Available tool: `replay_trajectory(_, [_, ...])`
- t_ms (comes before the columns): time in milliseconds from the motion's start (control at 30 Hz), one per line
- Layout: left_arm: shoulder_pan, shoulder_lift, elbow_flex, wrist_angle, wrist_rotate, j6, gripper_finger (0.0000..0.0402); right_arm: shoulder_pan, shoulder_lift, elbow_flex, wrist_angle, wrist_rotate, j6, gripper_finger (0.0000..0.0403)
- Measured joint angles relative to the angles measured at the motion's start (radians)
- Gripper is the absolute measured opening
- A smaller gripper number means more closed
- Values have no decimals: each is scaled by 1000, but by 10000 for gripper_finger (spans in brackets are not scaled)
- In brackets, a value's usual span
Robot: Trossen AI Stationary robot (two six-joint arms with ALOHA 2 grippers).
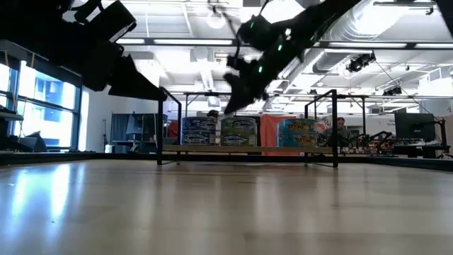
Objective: Stack canned seafood by type on shelf
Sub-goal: Adjust the green tuna can on the shelf
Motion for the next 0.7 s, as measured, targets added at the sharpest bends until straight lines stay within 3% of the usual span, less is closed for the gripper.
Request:
replay_trajectory(133, [0, 0, 0, -32, 0, -61, 161, -45, 42, 29, -49, -18, 31, 5])
replay_trajectory(433, [-5, 0, 0, -69, 2, -142, 161, -24, 2, 26, -162, 101, 32, 1])
replay_trajectory(700, [-8, 0, 0, -74, -1, -142, 161, -8, -52, 22, -84, 127, 1, 0])
